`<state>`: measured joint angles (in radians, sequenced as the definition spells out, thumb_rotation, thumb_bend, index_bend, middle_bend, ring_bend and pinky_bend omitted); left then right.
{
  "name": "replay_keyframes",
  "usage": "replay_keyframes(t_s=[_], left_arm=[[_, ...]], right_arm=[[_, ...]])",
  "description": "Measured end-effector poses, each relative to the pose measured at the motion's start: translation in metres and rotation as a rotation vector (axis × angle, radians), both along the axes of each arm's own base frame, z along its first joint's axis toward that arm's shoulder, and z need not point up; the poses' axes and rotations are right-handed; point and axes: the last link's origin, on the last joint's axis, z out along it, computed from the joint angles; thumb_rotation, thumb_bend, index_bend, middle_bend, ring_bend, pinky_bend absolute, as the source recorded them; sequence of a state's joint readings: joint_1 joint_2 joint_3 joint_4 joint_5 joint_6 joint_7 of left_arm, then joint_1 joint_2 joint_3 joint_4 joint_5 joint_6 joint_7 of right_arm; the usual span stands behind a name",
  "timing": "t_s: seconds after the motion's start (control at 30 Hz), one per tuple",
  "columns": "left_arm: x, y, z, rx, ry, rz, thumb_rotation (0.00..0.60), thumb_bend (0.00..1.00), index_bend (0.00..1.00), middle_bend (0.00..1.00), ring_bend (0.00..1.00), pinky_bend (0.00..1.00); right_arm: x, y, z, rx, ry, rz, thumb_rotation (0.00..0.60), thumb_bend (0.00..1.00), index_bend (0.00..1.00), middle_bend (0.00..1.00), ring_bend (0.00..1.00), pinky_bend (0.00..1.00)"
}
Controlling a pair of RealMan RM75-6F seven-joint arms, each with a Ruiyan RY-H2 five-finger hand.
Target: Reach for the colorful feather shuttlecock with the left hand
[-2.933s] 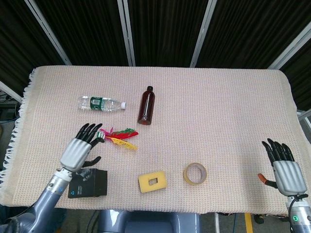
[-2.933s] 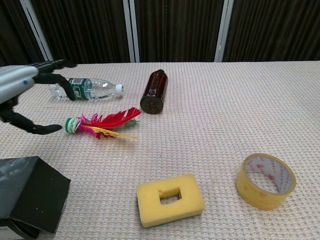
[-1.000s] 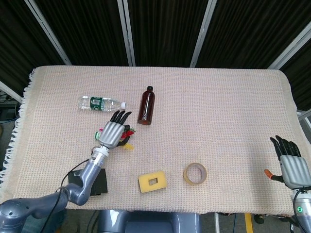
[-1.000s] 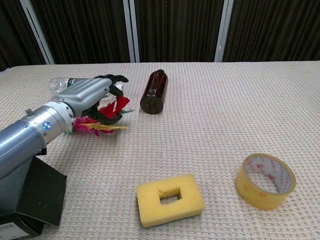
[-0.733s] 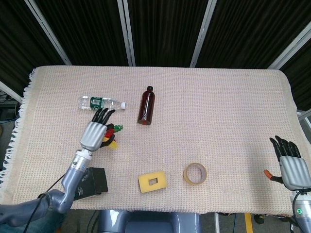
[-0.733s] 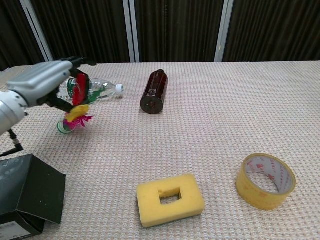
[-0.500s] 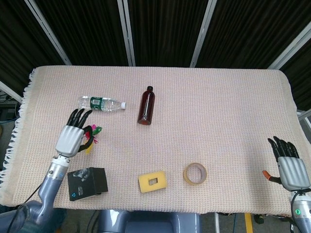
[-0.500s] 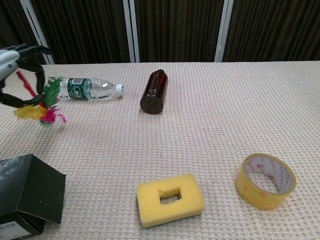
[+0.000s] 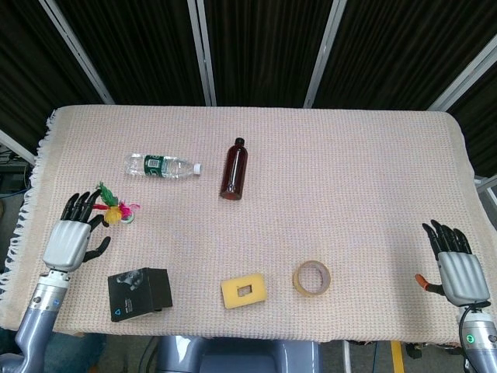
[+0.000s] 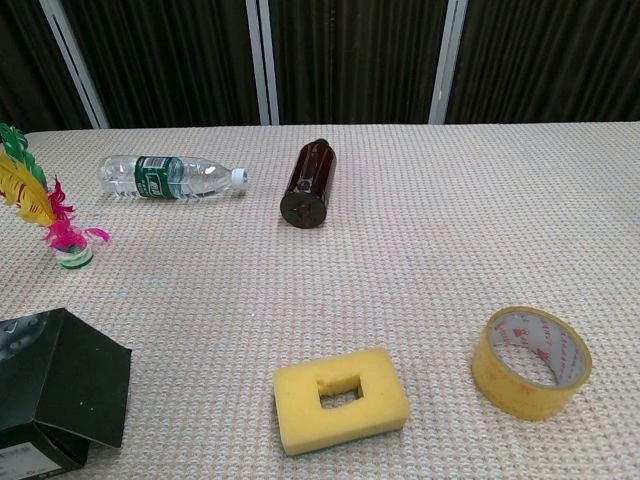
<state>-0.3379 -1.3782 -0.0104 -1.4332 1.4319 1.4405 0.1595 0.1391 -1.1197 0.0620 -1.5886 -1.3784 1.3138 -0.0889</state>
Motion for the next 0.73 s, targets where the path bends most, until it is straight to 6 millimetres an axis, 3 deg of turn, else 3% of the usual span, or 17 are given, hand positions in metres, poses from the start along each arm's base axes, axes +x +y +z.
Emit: replay_keyframes(t_s=[0.07, 0.17, 0.4, 0.57, 0.73], left_arm=[[-0.002, -0.006, 0.009, 0.027, -0.001, -0.008, 0.6, 0.25, 0.12, 0.0, 0.0, 0.0], [-0.003, -0.017, 0.023, 0.057, -0.019, -0.032, 0.6, 0.2, 0.0, 0.0, 0.0, 0.0], [-0.022, -0.06, 0.06, 0.101, 0.044, 0.059, 0.6, 0.19, 0.0, 0.0, 0.0, 0.0], [-0.037, -0.096, 0.065, 0.124, 0.084, 0.191, 0.6, 0.18, 0.0, 0.0, 0.0, 0.0], [-0.043, -0.113, 0.065, 0.113, 0.047, 0.23, 0.6, 0.17, 0.0, 0.0, 0.0, 0.0]], right_arm=[[-0.001, -0.001, -0.002, 0.008, 0.004, -0.007, 0.6, 0.15, 0.0, 0.0, 0.0, 0.0], [-0.001, -0.002, -0.005, 0.018, 0.008, -0.012, 0.6, 0.15, 0.0, 0.0, 0.0, 0.0], [0.004, 0.0, -0.003, 0.016, -0.002, 0.007, 0.6, 0.15, 0.0, 0.0, 0.0, 0.0], [0.009, 0.006, 0.001, 0.006, -0.014, 0.036, 0.6, 0.15, 0.0, 0.0, 0.0, 0.0], [0.012, 0.009, 0.002, 0.009, -0.016, 0.053, 0.6, 0.15, 0.0, 0.0, 0.0, 0.0]])
